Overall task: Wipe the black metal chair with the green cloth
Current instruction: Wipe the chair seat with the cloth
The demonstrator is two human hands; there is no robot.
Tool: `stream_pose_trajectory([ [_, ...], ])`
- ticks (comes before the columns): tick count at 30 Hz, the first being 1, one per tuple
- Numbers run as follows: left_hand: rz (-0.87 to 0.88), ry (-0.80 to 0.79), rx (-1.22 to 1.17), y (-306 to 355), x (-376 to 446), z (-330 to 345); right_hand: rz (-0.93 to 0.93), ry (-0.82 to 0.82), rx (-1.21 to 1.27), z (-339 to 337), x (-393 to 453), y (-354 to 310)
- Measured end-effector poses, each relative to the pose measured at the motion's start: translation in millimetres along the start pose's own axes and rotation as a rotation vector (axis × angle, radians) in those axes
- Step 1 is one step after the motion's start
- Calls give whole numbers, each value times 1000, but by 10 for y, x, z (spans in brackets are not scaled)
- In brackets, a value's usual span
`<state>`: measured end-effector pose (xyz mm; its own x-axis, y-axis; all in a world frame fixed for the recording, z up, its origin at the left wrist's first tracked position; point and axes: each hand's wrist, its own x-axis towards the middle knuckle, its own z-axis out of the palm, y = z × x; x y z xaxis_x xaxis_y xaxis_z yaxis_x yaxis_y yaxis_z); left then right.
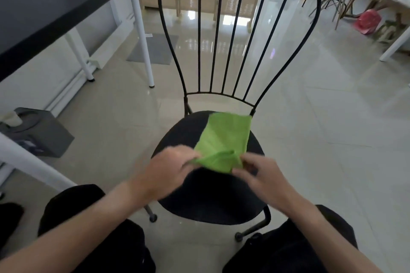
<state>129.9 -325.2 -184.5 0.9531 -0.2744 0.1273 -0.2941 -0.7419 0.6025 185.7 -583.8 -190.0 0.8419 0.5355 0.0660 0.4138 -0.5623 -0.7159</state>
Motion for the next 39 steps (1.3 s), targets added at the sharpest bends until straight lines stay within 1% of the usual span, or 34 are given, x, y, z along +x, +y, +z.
stream_pose_trajectory([
  [2,-81,-229,-8,-63,-294,344,115,-257,-36,215,-264,170],
  [3,-93,-323,33,-76,-428,491,141,-338,-58,310,-377,233],
  [4,-62,-369,97,-87,-542,629,148,-383,-80,387,-472,282],
  [6,32,-363,199,-102,-708,821,157,-429,-122,474,-588,334],
  [7,37,-364,216,-85,-743,853,175,-436,-136,487,-611,343],
  [9,-7,-402,190,-18,-704,822,217,-448,-137,475,-624,357],
  [10,-42,-450,173,17,-656,780,239,-466,-143,454,-618,342],
  [12,-103,-516,87,55,-504,679,274,-503,-138,396,-588,301],
  [13,-125,-522,38,60,-393,617,293,-503,-125,361,-552,292],
  [15,-158,-497,-9,49,-130,505,345,-464,-60,271,-452,316],
  [16,-184,-462,-13,32,19,458,369,-417,3,225,-384,350],
  [18,-232,-339,-27,-20,317,399,413,-272,122,163,-227,407],
  [19,-243,-251,-57,-36,441,391,441,-167,136,138,-150,409],
  [21,-244,-40,-46,-70,618,424,475,45,54,153,-33,439],
  [22,-233,43,-9,-77,658,460,478,112,0,190,-1,458],
  [23,-225,92,-3,-70,655,500,462,145,-51,237,11,474],
  [24,-213,105,-27,-56,608,544,426,153,-90,294,3,484],
  [27,-179,9,-40,-46,297,744,301,91,-209,531,-106,462],
  [30,-127,-33,99,-121,63,1066,198,67,-428,765,-149,490],
  [33,-87,-41,266,-170,93,1373,221,35,-547,927,-91,598],
  [36,-151,-53,390,-184,207,1498,247,5,-651,952,-67,723],
  [39,-198,-75,424,-210,288,1514,239,-8,-710,946,-81,775],
])
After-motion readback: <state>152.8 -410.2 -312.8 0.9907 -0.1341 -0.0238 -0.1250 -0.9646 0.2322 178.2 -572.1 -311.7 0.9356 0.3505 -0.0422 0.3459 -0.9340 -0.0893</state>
